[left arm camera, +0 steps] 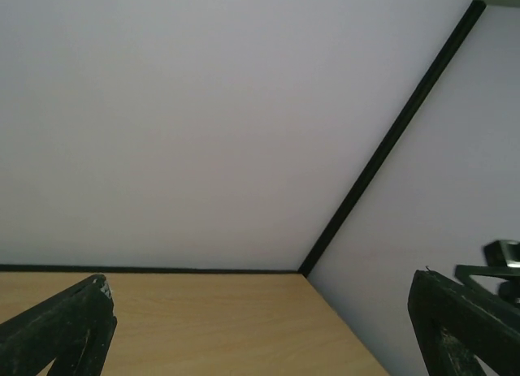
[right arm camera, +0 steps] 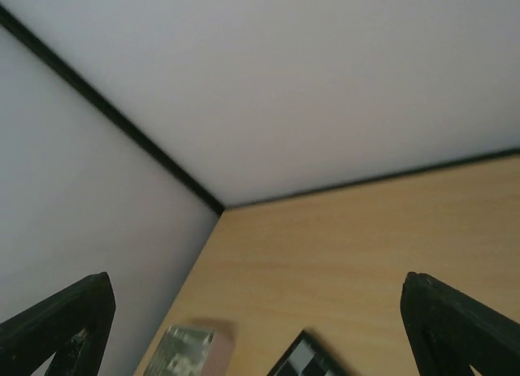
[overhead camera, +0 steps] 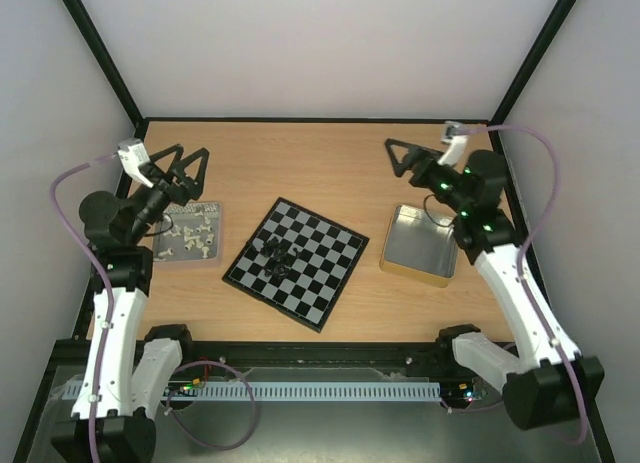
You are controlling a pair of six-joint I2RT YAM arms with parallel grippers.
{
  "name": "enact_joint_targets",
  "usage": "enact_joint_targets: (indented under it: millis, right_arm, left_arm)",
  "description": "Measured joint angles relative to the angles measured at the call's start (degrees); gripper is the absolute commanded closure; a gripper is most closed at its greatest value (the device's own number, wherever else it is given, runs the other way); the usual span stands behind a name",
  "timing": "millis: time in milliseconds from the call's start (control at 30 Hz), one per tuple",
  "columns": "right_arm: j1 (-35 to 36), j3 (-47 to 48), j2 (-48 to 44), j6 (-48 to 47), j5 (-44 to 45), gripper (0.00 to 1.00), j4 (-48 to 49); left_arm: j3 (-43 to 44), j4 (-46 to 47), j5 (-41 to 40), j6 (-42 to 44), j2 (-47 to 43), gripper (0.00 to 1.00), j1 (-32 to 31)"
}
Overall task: Set up the chess pieces on the board
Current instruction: Pick up the chess piece from the chessboard.
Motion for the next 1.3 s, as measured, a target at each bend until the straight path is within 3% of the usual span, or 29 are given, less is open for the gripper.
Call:
enact_joint_targets:
  millis: [267, 400, 600, 733, 900, 1100, 1300]
  right_arm:
    - [14.6, 2.8, 16.3, -2.1, 5.6, 0.37, -5.0]
    - [21.4, 3.7, 25.2, -2.0, 10.1, 0.46, -8.1]
    - [30.5, 5.8, 35.0, -2.1, 14.4, 0.58, -11.5]
    - [35.6, 10.8, 40.3, -2.0, 16.7, 0.64, -12.0]
    - [37.5, 11.6, 41.3, 0.5, 19.9, 0.67, -11.3]
    - [37.2, 8.8, 41.2, 4.3, 25.6, 0.72, -9.2]
    - [37.2, 1.7, 37.2, 6.8, 30.8, 0.73, -7.8]
  left_arm:
    - [-0.3, -2.3, 0.5, 2.4, 3.5, 0.0, -2.9]
    - [-0.2, -4.3, -0.9, 4.3, 4.2, 0.03, -3.0]
    - [-0.2, -8.3, -5.0, 6.2, 4.8, 0.12, -3.2]
    - [-0.2, -12.3, -8.3, 4.7, 5.2, 0.26, -3.9]
    - [-1.9, -20.6, -11.4, 1.5, 9.8, 0.37, -8.1]
    - [-2.6, -31.9, -20.9, -3.0, 19.1, 0.56, -20.3]
    - [-2.6, -37.8, -29.9, -7.6, 25.8, 0.55, -26.4]
